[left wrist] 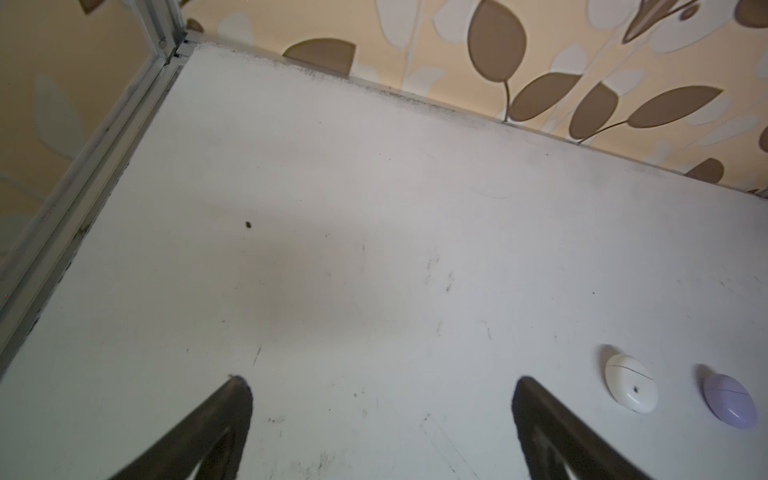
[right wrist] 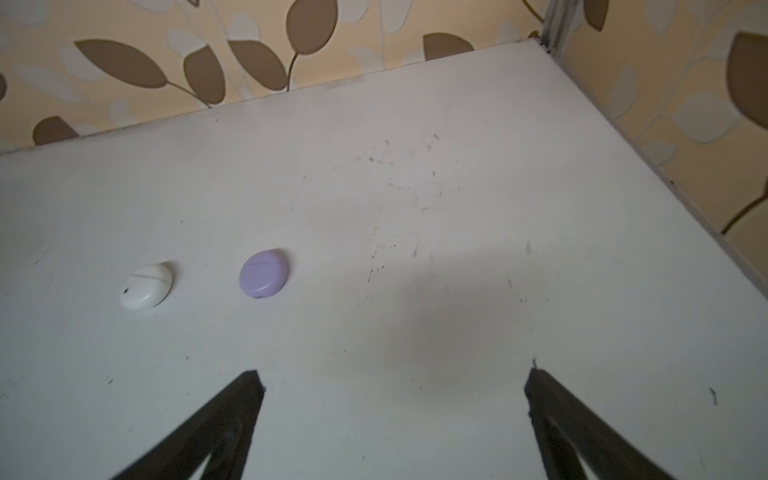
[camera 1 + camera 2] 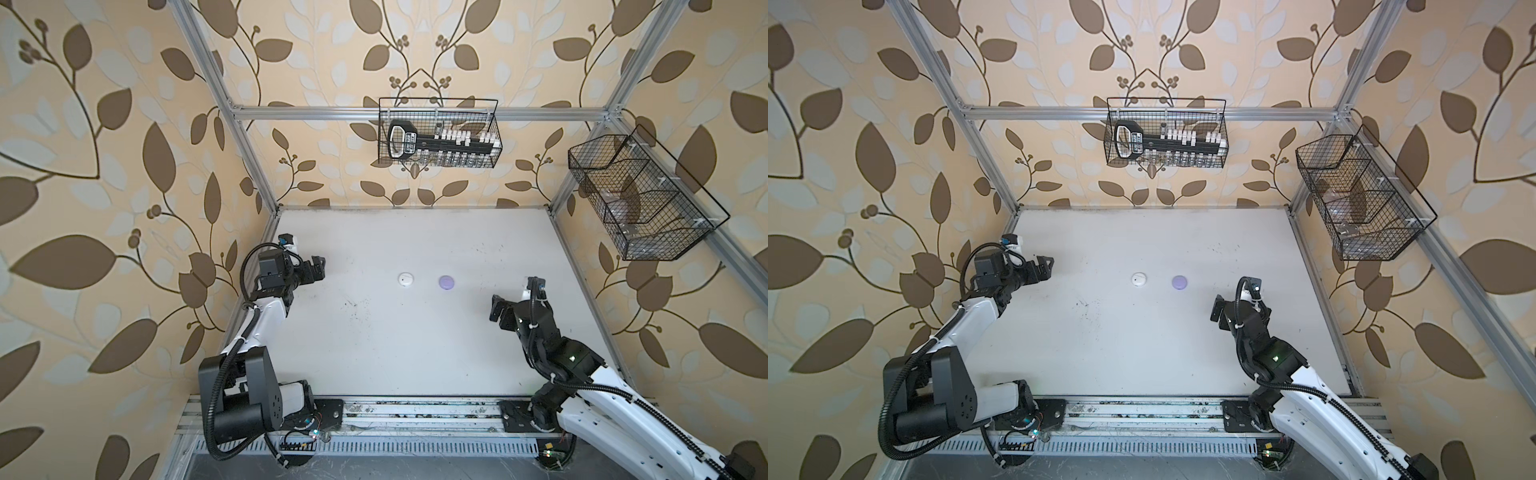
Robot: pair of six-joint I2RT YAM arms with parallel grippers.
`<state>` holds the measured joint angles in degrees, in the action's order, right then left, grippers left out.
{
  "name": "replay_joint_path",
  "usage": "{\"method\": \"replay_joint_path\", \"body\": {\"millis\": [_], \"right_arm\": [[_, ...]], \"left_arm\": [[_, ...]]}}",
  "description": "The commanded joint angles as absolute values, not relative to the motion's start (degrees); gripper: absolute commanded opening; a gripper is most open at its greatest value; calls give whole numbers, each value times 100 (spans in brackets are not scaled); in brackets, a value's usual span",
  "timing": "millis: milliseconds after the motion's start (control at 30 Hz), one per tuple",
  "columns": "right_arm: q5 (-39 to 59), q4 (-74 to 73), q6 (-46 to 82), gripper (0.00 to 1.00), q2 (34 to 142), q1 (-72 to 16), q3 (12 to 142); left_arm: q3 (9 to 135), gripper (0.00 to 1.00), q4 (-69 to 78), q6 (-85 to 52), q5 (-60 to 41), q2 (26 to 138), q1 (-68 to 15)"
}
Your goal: Insert the wireless bluetooth earbuds into the charging case
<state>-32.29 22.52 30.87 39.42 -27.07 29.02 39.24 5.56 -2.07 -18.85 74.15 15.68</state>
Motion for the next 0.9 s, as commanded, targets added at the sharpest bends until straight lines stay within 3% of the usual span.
{"method": "replay_joint_path", "body": {"millis": [0, 100, 300, 867], "right_arm": [[-2404, 2126, 2910, 100, 4312, -1789, 3065], [-1834, 2010, 2802, 100, 4457, -1046, 3128], [-1718, 1588, 2549, 100, 4222, -414, 3024], [-2115, 457, 2017, 100, 4632, -101, 2765]], "left_arm": [[3697, 99, 1191, -315, -2003, 7621, 1690], [3407, 99, 1559, -366, -2126, 7544, 1690], [2957, 99, 2178, -361, -2101, 7362, 1692], [2491, 99, 3606, -525, -2506, 7993, 1625]]}}
